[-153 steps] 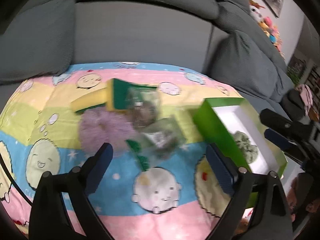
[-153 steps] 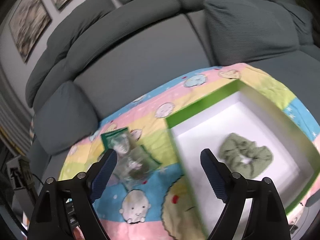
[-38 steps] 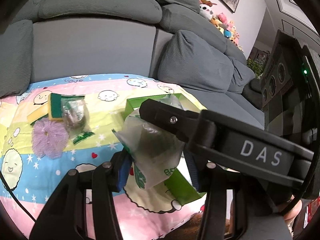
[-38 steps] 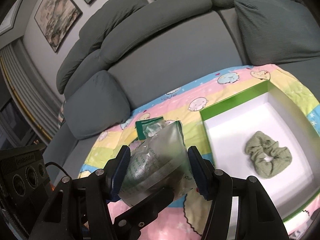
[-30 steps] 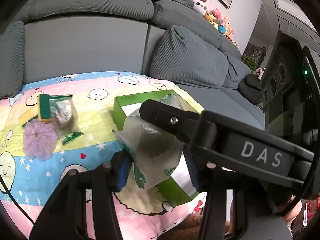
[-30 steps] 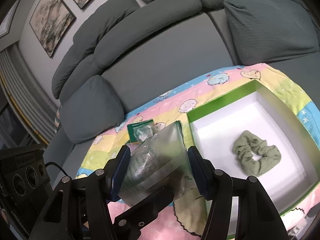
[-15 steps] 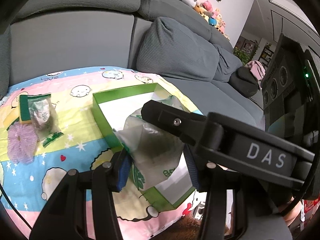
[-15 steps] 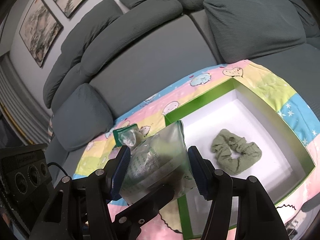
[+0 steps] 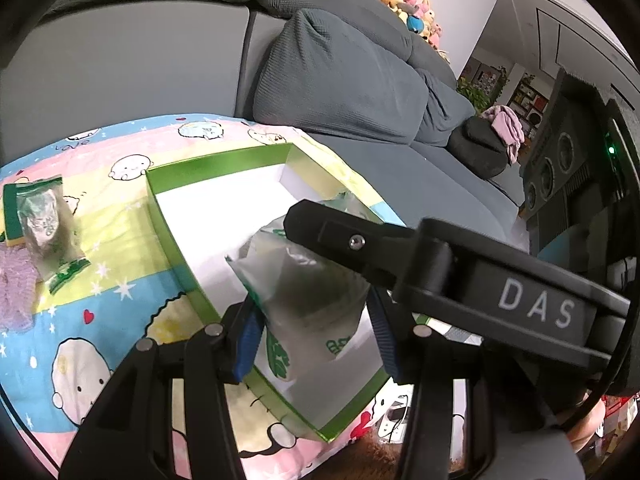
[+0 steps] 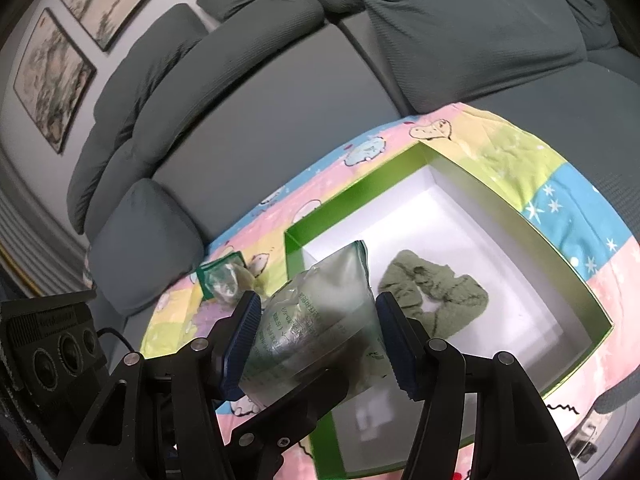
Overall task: Organize objects
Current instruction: 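Carry the plastic bag with the right gripper over the white box, then open the right gripper to drop the bag into the box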
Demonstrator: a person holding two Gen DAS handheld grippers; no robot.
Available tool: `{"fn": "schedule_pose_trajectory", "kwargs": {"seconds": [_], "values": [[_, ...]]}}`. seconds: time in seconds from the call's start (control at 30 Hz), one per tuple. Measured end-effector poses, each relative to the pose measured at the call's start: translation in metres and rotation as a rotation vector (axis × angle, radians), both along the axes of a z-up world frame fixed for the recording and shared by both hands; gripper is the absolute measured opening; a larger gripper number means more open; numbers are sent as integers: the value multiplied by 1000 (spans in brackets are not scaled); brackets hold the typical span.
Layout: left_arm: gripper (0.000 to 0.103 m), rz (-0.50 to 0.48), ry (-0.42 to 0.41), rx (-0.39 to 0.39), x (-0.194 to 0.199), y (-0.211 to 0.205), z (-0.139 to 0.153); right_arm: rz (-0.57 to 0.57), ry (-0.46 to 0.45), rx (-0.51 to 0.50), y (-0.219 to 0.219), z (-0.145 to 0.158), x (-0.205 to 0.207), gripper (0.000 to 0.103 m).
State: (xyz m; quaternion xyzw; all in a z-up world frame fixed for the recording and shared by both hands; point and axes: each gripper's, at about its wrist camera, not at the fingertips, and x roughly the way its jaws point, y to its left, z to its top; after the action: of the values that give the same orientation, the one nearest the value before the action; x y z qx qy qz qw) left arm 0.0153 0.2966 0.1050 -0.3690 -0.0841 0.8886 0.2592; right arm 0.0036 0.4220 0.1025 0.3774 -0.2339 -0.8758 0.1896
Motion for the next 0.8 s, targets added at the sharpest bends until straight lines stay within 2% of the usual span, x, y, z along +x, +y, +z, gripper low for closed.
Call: {"fn": "schedule_pose_trajectory", "kwargs": {"seconds": [0.47, 0.8], "values": [[49, -28, -52, 7, -8, 12, -15, -39, -67, -7, 17, -17, -8, 62], [49, -37, -102, 47, -13, 12, -25, -77, -116, 26, 17, -25, -12, 62]]}}
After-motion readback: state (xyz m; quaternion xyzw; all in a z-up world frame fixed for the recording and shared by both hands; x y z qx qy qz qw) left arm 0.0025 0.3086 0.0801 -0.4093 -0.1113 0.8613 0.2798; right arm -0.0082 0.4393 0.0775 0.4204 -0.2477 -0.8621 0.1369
